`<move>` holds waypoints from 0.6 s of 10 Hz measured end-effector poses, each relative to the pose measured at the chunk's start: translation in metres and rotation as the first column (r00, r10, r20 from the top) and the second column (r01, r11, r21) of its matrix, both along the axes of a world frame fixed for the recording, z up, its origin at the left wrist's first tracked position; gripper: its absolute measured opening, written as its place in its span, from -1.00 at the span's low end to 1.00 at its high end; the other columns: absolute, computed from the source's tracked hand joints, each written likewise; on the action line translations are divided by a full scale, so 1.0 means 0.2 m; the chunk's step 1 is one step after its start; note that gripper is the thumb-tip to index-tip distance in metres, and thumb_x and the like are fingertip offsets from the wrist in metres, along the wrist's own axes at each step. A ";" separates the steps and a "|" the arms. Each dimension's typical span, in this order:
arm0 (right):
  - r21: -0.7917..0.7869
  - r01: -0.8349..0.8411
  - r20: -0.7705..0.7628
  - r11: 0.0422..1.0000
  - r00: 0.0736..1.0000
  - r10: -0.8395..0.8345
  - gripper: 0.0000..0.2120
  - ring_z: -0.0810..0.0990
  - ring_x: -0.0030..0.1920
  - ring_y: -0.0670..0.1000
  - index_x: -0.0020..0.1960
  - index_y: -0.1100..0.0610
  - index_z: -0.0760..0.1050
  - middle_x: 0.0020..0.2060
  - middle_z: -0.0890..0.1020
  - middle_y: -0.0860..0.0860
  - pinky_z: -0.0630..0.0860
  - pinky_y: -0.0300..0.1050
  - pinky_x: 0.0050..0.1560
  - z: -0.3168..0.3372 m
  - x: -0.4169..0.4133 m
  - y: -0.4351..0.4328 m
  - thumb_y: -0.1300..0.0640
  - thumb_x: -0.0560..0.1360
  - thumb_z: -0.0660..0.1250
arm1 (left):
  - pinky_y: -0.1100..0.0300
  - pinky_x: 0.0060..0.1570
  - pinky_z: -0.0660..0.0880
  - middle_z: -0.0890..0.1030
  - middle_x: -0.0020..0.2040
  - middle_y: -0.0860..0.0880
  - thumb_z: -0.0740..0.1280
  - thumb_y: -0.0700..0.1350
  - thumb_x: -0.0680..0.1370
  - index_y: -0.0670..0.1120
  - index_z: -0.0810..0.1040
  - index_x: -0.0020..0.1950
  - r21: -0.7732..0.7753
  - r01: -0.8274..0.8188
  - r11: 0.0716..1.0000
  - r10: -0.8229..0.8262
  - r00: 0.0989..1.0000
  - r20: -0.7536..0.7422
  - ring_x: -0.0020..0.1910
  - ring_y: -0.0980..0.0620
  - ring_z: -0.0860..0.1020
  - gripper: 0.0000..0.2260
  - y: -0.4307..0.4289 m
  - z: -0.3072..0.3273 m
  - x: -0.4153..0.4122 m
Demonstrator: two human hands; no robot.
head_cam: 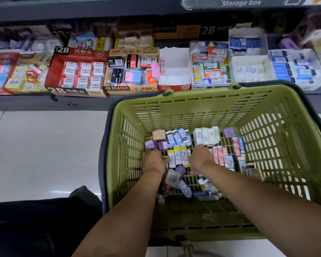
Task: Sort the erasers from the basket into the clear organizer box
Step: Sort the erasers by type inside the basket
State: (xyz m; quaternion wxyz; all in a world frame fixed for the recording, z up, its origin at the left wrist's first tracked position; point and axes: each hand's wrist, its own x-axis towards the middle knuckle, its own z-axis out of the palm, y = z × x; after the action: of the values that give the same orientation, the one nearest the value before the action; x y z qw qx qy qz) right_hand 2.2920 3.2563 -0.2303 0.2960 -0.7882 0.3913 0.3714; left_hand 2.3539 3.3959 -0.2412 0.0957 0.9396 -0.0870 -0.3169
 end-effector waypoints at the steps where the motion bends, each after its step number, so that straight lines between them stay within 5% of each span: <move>1: 0.092 0.058 0.037 0.994 0.997 -0.062 -0.75 0.38 -0.71 -0.26 0.14 0.33 0.51 -0.67 0.49 -0.07 0.31 -0.41 -0.69 -0.01 -0.01 0.02 0.24 0.57 0.16 | 0.06 0.06 0.52 0.63 0.08 -0.09 0.45 0.10 0.46 -0.11 0.56 0.11 -0.057 -0.065 0.996 0.064 0.998 -0.029 0.08 -0.10 0.57 -0.65 0.00 0.00 0.00; 2: 0.039 0.083 0.067 0.996 0.994 -0.085 -0.77 0.42 -0.69 -0.20 0.14 0.36 0.52 -0.29 0.65 0.11 0.46 -0.30 -0.52 0.02 0.00 0.00 0.24 0.56 0.24 | 0.07 0.14 0.48 0.63 0.13 -0.05 0.48 0.10 0.42 -0.04 0.55 0.19 -0.059 -0.057 0.997 0.053 0.996 -0.074 0.12 -0.07 0.57 -0.59 -0.01 0.00 0.00; 3: 0.035 0.176 0.042 0.984 0.983 -0.178 -0.76 0.31 -0.79 -0.17 0.17 0.27 0.56 -0.57 0.56 -0.02 0.36 -0.33 -0.66 0.01 0.00 0.00 0.24 0.52 0.34 | 0.07 0.20 0.42 0.62 0.14 -0.02 0.48 0.15 0.41 0.01 0.55 0.20 -0.025 -0.006 1.000 0.003 0.996 -0.090 0.17 -0.06 0.54 -0.57 -0.01 -0.01 0.01; 4: 0.052 0.173 0.119 0.984 0.977 -0.178 -0.75 0.21 -0.68 -0.50 0.16 0.32 0.50 -0.14 0.64 0.12 0.51 -0.24 -0.36 0.00 0.01 0.01 0.26 0.55 0.18 | 0.05 0.21 0.41 0.63 0.11 -0.02 0.50 0.12 0.39 0.02 0.59 0.13 -0.047 -0.018 0.999 0.014 0.996 -0.089 0.15 -0.05 0.53 -0.63 0.00 -0.02 0.01; 5: 0.026 0.196 0.189 0.980 0.962 -0.197 -0.74 0.67 -0.28 -0.09 0.16 0.34 0.49 0.09 0.60 0.19 0.54 0.00 0.01 -0.01 0.00 0.01 0.26 0.54 0.17 | 0.06 0.21 0.41 0.63 0.11 0.00 0.53 0.07 0.37 0.00 0.57 0.13 -0.044 0.002 0.999 -0.005 0.997 -0.083 0.15 -0.04 0.54 -0.61 0.01 -0.03 0.00; 6: 0.009 0.149 0.174 0.989 0.973 -0.148 -0.74 0.60 0.09 0.17 0.15 0.35 0.49 0.10 0.59 0.20 0.54 0.06 0.09 -0.02 -0.01 0.00 0.27 0.53 0.18 | 0.09 0.18 0.41 0.63 0.14 0.00 0.53 0.06 0.37 -0.01 0.59 0.17 -0.026 0.035 0.999 -0.038 0.993 -0.112 0.15 -0.05 0.54 -0.59 0.01 -0.03 0.01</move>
State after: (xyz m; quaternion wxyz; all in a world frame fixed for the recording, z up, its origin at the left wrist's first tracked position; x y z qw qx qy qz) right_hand 2.2894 3.2559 -0.2353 0.3546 -0.7868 0.4225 0.2770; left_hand 2.3553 3.3979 -0.2468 0.1061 0.9173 -0.1024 -0.3700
